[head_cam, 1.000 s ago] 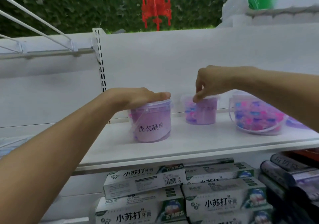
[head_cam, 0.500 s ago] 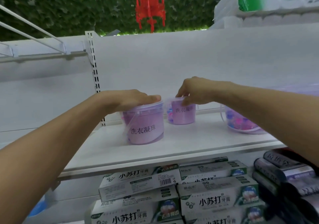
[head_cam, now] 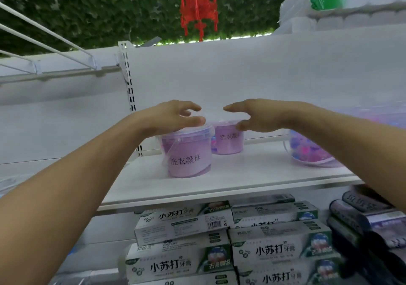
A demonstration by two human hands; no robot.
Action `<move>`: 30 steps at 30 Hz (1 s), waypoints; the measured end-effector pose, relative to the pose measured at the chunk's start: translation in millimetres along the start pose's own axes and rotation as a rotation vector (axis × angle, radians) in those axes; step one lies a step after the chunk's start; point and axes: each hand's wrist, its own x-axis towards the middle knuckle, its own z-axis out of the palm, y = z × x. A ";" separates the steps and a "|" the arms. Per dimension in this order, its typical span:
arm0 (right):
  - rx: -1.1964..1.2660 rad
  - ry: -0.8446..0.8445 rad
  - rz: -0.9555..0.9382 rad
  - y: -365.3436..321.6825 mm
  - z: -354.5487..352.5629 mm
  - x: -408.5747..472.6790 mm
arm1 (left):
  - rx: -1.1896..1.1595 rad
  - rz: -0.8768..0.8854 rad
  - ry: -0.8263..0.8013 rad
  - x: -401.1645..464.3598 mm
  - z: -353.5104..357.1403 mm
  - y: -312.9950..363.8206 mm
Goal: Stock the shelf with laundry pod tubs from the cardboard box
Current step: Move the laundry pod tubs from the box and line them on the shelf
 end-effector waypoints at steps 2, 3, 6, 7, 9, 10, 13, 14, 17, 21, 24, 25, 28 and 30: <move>0.043 0.008 -0.008 4.6 -19.3 -26.5 | -0.020 0.047 0.168 -10.7 1.0 4.4; 0.061 -0.021 0.009 8.1 -28.6 -39.8 | -0.060 0.040 0.197 -18.0 4.3 7.4; 0.077 -0.149 0.117 24.3 -45.0 -72.2 | -0.031 -0.007 0.202 -43.9 27.7 12.3; 0.045 -0.187 0.147 30.4 -45.7 -79.4 | 0.033 -0.033 0.247 -50.7 36.3 12.0; -0.017 -0.229 0.192 40.5 -42.7 -90.5 | 0.091 -0.034 0.392 -57.8 47.8 11.6; -0.042 -0.230 0.204 43.7 -39.6 -94.8 | 0.065 -0.011 0.454 -58.4 51.3 10.6; -0.128 -0.114 0.204 48.6 -28.8 -97.9 | -0.006 0.054 0.545 -58.0 58.4 10.4; -0.176 -0.048 0.194 47.4 -24.6 -95.4 | -0.006 0.071 0.566 -57.6 60.7 9.9; -0.212 0.134 0.148 35.2 -13.9 -82.8 | 0.004 0.125 0.615 -57.5 65.0 6.6; 0.111 0.074 0.101 30.6 -40.3 -82.4 | -0.013 0.140 0.617 -59.2 67.0 2.2; 0.090 -0.179 0.174 49.0 -55.9 -96.6 | 0.007 0.140 0.617 -59.0 68.8 0.1; 0.085 -0.251 0.196 53.2 -55.2 -101.3 | 0.008 0.140 0.619 -58.8 68.9 -0.6; -0.004 -0.191 0.212 56.9 -45.9 -104.5 | 0.009 0.135 0.622 -58.5 69.3 -1.5; -0.106 -0.011 0.173 46.5 -39.0 -101.3 | 0.006 0.132 0.618 -58.4 69.2 -1.4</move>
